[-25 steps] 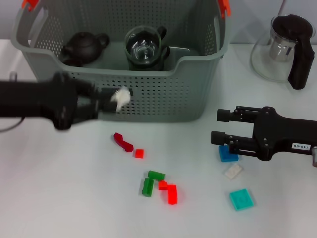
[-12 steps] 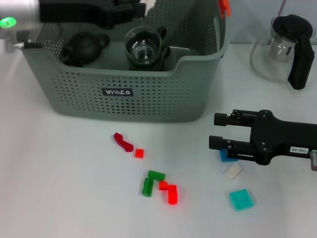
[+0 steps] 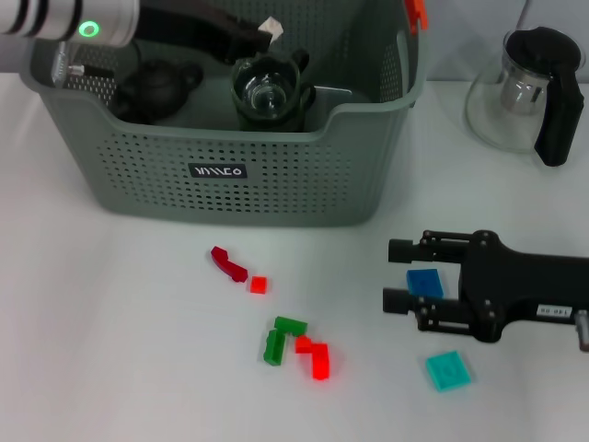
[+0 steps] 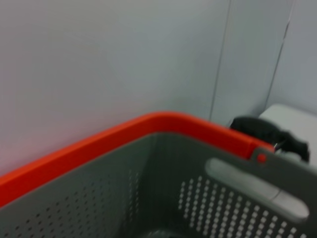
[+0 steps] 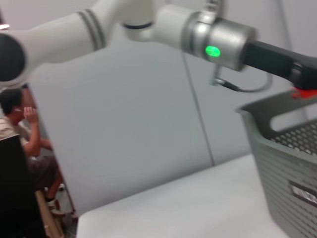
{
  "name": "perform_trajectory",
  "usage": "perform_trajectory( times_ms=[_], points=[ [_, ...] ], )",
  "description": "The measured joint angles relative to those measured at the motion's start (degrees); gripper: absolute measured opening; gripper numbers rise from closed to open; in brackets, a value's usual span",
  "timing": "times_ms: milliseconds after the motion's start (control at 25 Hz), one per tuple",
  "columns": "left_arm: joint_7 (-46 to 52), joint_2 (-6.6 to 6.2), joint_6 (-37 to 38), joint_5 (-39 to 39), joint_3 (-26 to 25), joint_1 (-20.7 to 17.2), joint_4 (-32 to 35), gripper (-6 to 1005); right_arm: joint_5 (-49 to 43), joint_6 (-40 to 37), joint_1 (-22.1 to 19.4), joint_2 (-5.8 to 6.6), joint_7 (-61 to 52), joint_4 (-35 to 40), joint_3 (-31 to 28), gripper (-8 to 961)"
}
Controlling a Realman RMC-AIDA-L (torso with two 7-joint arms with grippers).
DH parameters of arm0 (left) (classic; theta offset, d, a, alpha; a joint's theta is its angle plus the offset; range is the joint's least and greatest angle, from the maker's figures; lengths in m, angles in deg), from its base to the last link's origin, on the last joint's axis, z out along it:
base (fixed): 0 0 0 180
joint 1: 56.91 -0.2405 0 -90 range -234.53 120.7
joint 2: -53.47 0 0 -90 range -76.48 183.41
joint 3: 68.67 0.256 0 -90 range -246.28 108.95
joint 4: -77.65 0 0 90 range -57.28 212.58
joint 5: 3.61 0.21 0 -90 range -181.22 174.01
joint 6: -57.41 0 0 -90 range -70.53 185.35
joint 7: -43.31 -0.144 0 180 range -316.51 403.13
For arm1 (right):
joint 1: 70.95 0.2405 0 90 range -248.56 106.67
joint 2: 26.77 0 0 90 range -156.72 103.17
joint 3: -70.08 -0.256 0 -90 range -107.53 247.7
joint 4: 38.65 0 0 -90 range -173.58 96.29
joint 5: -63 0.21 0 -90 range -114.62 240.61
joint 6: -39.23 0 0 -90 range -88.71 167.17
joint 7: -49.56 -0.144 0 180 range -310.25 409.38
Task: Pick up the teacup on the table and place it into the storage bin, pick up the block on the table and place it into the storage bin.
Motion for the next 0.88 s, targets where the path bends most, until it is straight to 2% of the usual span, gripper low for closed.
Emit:
perform_trajectory(
  times_ms=[240, 560, 760, 880],
  points=[
    [1.79, 1.55, -5.17, 4.94, 4.22, 0.19, 0.15, 192, 0.21, -0.98, -0.17, 0.02, 5.17, -2.83, -0.36, 666],
    [6.03, 2.75, -11.99, 9.69, 7.25, 1.75, -2.75, 194, 0.31, -1.06, -0.38, 0.02, 5.33, -3.09, -1.23, 666],
    [6.23, 4.15, -11.41, 9.48, 6.99, -0.02, 1.59, 195, 0.32, -1.13, -0.48, 0.05, 5.26, -3.09, -1.5, 666],
    [6.22, 4.57, -10.46, 9.32, 6.98, -0.99, 3.96, 196, 0.32, -1.17, -0.59, 0.1, 5.16, -3.09, -1.86, 666]
  ],
)
